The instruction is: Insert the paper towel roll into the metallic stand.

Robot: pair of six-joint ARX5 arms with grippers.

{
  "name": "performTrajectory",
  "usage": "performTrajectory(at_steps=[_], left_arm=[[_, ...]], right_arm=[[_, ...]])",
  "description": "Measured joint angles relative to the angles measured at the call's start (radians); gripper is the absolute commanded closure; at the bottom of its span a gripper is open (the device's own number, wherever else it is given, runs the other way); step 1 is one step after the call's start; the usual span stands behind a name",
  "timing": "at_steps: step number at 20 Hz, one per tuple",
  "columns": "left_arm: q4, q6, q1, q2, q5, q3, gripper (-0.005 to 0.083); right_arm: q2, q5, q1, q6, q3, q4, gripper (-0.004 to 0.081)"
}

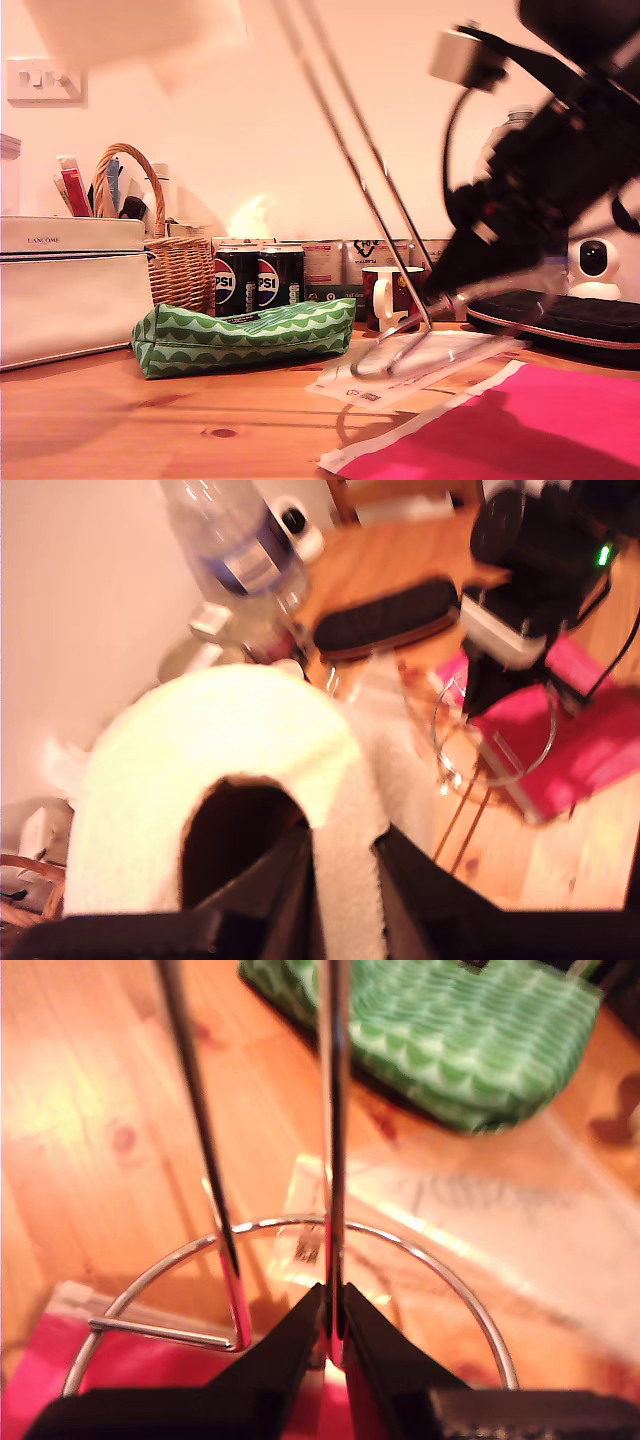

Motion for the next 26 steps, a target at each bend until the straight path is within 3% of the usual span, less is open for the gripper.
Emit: performTrajectory(at_steps=[8,15,21,26], left_arm=[[-0.103,-0.027,0.0,-0.014,0.0,0.175,0.0795],[-0.12,-0.049,0.0,-0.045,-0.01,0.177,0.0795],[-0.099,-0.066,-0.003,-0.069,0.0,0.177,0.0795],[-0.087,-0.154,-0.086,-0.141,-0.016,0.177,0.0795]], right_arm=[[-0.001,0.029,0.007,-0.031,0.008,-0.032,0.0781],[-0.001,0.024,0.007,-0.031,0.008,-0.035,0.0781],[-0.001,-0.03,0.007,-0.031,0.008,-0.044,0.0781],[-0.001,-0.06,0.007,-0.032,0.008,-0.037,0.0781]])
